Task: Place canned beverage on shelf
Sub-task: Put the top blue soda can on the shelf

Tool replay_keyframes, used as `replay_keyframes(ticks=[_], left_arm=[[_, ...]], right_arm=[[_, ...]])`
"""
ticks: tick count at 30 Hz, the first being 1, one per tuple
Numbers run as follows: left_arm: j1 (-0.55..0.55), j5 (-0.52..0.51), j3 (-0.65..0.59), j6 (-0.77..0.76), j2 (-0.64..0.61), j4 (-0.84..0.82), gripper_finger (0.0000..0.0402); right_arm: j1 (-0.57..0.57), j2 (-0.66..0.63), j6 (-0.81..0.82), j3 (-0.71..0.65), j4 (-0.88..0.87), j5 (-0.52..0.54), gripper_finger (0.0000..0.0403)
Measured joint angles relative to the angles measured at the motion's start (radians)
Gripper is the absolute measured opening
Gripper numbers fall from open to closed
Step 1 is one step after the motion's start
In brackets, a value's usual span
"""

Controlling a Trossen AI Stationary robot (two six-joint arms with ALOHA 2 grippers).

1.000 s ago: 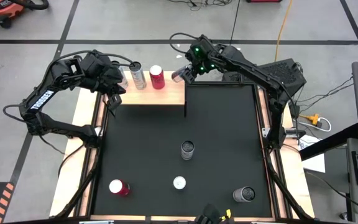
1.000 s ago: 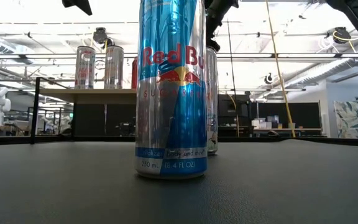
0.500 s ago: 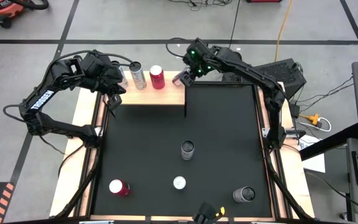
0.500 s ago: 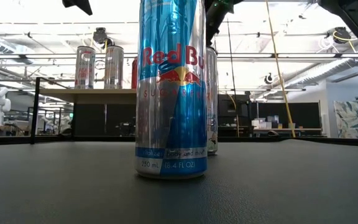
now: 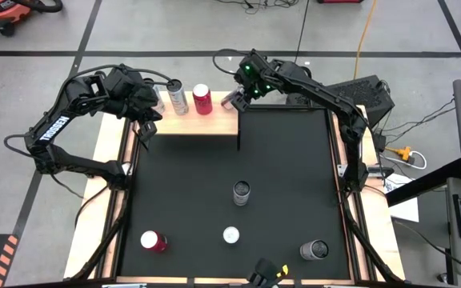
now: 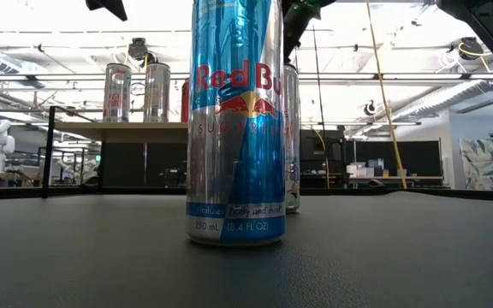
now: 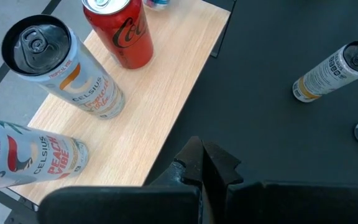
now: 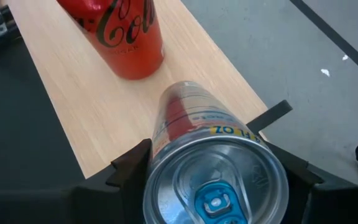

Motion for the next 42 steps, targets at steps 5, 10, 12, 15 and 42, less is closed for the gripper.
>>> replay_keyframes(ticks=[5, 10, 12, 15, 42], left_arm=[[0.000, 0.000, 0.000, 0.000, 0.000, 0.000, 0.0001], [0.000, 0.000, 0.000, 0.000, 0.000, 0.000, 0.0001], [0.000, 0.000, 0.000, 0.000, 0.000, 0.000, 0.0001], [0.000, 0.000, 0.000, 0.000, 0.000, 0.000, 0.0001], [0.000, 0.000, 0.000, 0.000, 0.000, 0.000, 0.0001]], right_arm=[[-0.003, 0.000, 0.000, 0.069, -0.007, -0.001, 0.0219], [-0.008, -0.001, 0.010, 0.120, -0.059, -0.002, 0.0219], [-0.008, -0.001, 0.021, 0.124, -0.067, -0.002, 0.0219], [-0.008, -0.001, 0.024, 0.124, -0.104, -0.002, 0.0219], [0.017, 0.048, 0.027, 0.123, -0.126, 0.001, 0.0222]])
